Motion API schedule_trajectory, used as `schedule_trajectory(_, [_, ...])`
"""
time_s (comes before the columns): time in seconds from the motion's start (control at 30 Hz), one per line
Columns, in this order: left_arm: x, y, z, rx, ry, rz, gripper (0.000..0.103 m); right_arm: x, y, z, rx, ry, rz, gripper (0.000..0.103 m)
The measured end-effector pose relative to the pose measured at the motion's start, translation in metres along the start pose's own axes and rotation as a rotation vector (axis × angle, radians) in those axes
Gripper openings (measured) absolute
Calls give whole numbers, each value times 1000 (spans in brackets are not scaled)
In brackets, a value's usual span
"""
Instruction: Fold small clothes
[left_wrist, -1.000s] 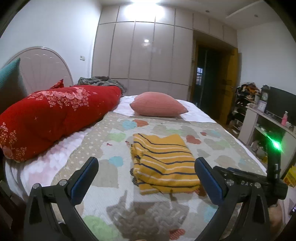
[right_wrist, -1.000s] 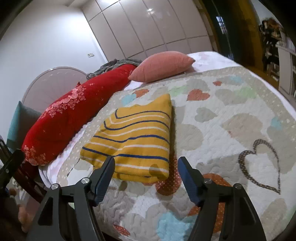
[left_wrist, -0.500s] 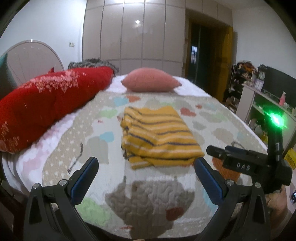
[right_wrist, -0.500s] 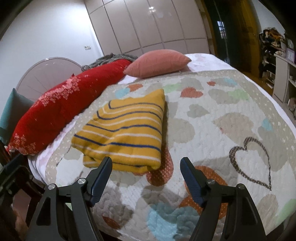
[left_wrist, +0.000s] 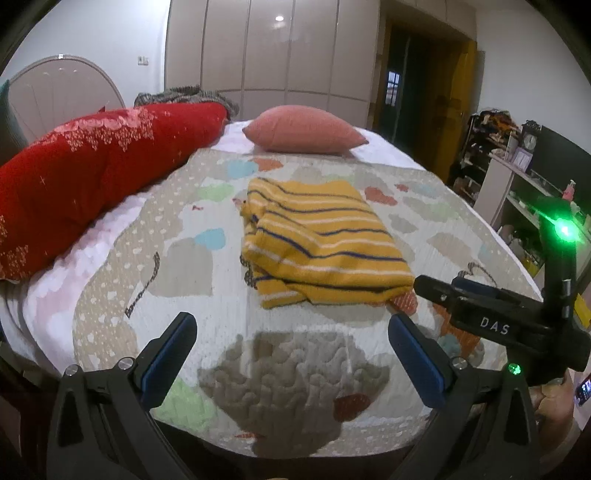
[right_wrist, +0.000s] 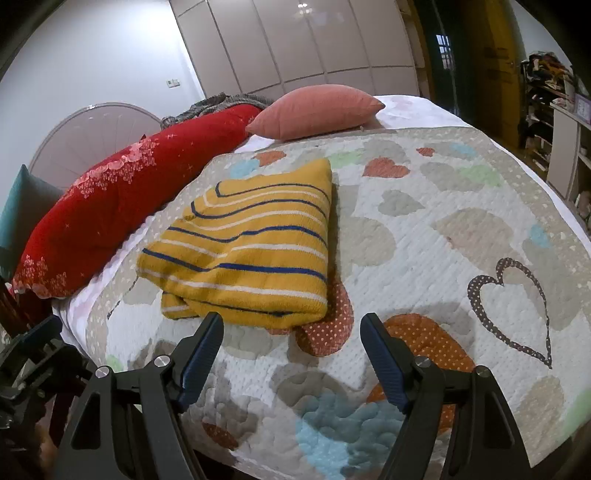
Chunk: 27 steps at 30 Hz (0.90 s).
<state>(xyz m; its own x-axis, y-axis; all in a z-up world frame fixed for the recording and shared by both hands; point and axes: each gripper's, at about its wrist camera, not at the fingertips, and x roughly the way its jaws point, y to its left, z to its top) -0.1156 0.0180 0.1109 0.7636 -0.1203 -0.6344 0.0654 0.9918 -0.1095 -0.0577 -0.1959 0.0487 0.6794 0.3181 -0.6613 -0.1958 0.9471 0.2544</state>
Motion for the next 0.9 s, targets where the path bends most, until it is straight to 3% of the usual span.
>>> schedule_trajectory(0.9, [17, 3, -10, -11, 76, 6, 103, 4, -10, -7, -5, 5, -44, 83])
